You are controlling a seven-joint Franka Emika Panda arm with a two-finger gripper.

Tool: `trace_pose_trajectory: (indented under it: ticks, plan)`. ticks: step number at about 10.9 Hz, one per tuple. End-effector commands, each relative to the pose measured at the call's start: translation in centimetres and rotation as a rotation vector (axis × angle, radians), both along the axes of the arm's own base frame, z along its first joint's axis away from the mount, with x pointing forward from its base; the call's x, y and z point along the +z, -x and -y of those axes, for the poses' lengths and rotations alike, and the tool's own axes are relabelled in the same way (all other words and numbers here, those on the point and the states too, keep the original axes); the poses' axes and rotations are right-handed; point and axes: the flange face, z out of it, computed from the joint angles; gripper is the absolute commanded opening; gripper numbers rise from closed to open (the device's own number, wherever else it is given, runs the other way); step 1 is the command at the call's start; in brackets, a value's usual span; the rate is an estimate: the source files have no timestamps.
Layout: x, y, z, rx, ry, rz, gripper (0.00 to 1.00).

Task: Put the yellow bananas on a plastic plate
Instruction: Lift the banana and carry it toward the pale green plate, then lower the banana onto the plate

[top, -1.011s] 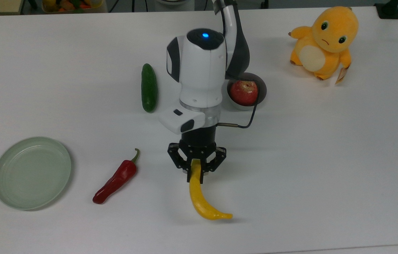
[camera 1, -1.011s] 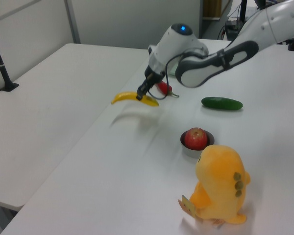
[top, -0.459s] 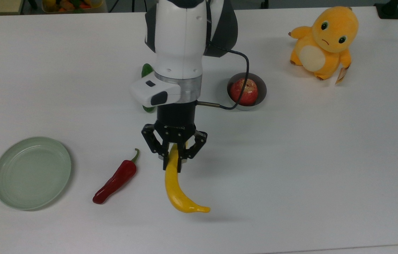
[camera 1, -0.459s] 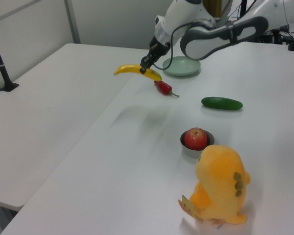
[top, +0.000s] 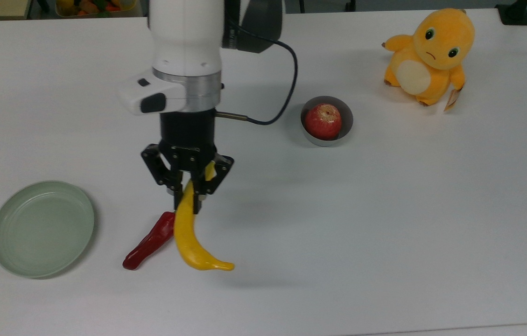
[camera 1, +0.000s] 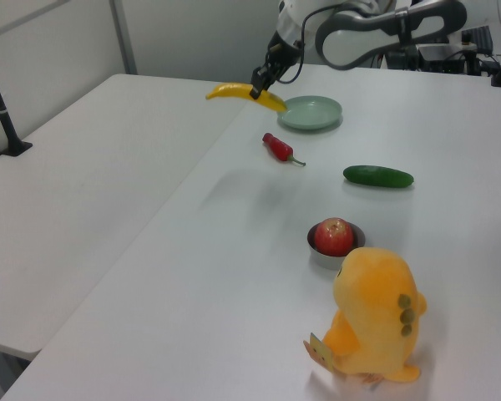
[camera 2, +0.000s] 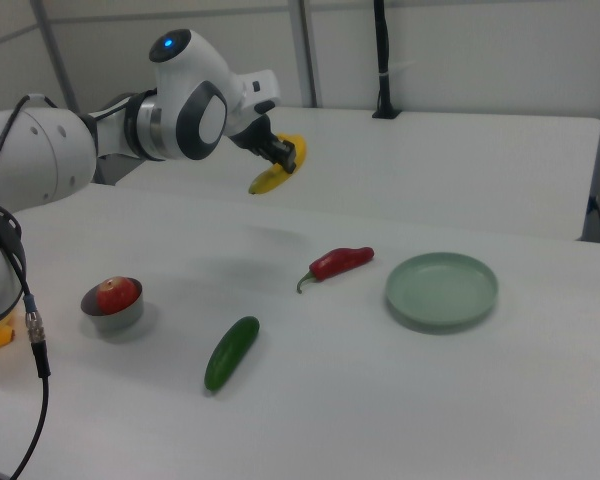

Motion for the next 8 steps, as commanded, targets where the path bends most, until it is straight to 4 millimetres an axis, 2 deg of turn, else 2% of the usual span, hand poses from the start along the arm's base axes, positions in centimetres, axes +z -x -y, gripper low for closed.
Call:
trace_pose_trajectory:
  ticks: [1, 2, 5, 8]
  plan:
    - [1.8, 1.2, 3.9, 0.01, 0.021, -0.01, 0.0]
    - [2.1, 1.4, 5.6, 0.021, 0.04, -0.009, 0.0]
    - [0.6, 1.9, 10.6, 0.04, 0.059, -0.038, 0.0]
    - [-0.7, 2.7, 17.2, -0.033, 0.11, -0.062, 0.0]
